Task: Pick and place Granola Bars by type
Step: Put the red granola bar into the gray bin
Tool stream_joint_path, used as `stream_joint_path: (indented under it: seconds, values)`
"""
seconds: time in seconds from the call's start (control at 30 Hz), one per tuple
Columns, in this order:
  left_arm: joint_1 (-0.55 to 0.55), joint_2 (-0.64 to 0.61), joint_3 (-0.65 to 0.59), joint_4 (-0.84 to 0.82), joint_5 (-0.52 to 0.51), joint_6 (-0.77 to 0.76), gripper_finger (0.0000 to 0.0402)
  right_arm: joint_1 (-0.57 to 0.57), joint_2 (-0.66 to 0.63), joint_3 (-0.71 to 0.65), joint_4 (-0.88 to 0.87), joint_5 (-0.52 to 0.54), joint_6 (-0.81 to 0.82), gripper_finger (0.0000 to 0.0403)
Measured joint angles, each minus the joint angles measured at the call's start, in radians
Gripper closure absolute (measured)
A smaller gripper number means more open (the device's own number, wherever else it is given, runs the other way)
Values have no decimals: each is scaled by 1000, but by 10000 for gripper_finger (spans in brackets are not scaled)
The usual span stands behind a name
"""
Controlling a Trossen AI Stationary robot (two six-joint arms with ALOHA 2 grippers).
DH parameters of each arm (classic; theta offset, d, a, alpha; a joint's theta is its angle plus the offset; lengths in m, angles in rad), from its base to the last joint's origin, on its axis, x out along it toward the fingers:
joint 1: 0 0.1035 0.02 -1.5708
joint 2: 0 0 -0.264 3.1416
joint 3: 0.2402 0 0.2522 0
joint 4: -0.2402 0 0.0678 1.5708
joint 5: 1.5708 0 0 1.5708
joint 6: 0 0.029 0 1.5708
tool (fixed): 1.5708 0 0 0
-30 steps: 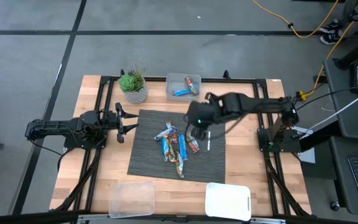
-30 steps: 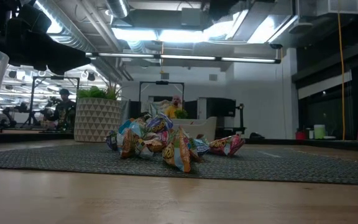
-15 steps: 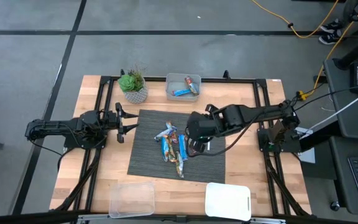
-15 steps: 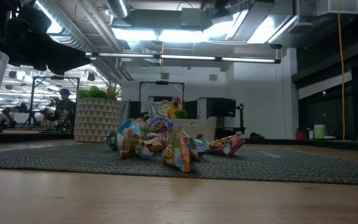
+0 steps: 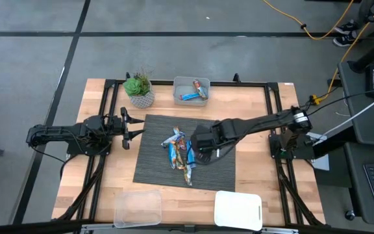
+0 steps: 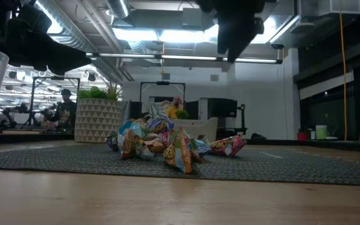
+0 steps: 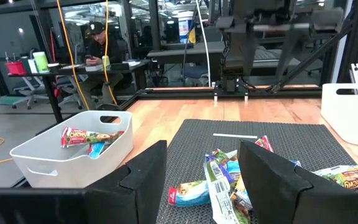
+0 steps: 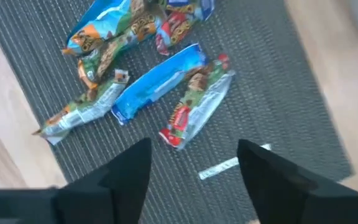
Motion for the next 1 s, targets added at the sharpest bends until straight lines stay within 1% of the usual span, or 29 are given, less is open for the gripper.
stream_joint_path:
  seconds: [0.13,0.27,0.6,0.73,1.0]
  values:
    - [0,0,0,0,0,0,211,-12,0,-60,77,-38,33,127]
    - [0,0,0,0,0,0,211,-18,-2,-116,156,-41,53,112]
    - [0,0,0,0,0,0,210,-26,-2,-268,328,-66,96,110]
    - [0,0,0,0,0,0,212,-62,-1,-338,407,-98,99,110]
    - [0,0,0,0,0,0,211,-126,-1,-418,467,-147,123,110]
